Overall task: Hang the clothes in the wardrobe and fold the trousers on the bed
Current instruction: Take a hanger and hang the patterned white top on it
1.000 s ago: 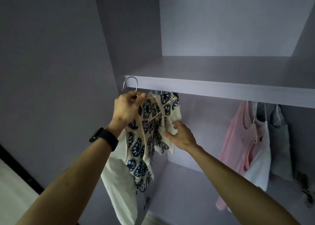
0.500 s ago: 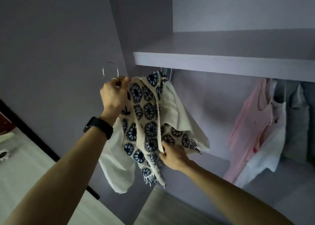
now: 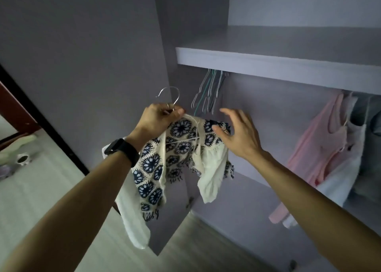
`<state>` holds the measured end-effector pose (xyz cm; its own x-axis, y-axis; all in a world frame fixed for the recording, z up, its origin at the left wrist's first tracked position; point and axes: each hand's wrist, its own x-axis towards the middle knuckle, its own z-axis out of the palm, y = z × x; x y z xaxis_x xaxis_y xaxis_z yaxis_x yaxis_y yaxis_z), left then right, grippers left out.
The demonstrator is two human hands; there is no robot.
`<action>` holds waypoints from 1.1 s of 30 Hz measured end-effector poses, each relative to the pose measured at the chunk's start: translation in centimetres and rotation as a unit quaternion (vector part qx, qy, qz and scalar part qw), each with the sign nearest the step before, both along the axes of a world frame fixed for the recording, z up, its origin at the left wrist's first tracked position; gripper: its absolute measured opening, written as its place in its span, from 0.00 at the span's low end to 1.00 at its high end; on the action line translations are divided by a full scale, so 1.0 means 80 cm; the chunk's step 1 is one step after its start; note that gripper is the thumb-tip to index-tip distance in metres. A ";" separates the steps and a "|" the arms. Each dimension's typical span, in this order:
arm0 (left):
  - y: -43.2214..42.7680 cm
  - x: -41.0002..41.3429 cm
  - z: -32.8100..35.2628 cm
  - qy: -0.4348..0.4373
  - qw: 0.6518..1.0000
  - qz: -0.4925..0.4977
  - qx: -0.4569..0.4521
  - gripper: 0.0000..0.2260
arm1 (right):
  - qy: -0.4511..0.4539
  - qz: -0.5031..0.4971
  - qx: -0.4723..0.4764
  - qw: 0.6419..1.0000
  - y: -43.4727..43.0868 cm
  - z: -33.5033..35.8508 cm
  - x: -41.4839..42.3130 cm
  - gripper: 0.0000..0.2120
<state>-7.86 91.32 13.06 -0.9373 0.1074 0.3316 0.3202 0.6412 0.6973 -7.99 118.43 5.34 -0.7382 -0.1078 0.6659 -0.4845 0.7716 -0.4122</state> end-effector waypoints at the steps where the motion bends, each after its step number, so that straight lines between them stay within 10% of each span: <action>1: 0.003 0.003 -0.002 -0.006 1.000 -0.014 0.005 0.02 | -0.010 0.028 0.057 0.998 -0.001 0.006 -0.004 0.23; 8: 0.017 0.009 -0.015 -0.006 0.999 -0.019 -0.039 0.08 | -0.070 0.158 0.016 0.985 0.004 -0.023 -0.002 0.08; 20: 0.067 0.001 -0.032 0.021 0.996 -0.028 -0.084 0.11 | -0.272 0.100 0.011 0.957 0.046 0.000 -0.024 0.14; 33: 0.081 -0.004 -0.041 -0.046 0.996 -0.028 -0.071 0.11 | -0.129 0.054 -0.065 0.988 0.116 -0.073 0.050 0.07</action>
<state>-8.20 97.80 9.76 -0.9543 0.2004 0.2216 0.2970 0.7185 0.6289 -4.03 127.73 -0.51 -0.8746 -0.1205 0.4695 -0.4259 0.6538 -0.6254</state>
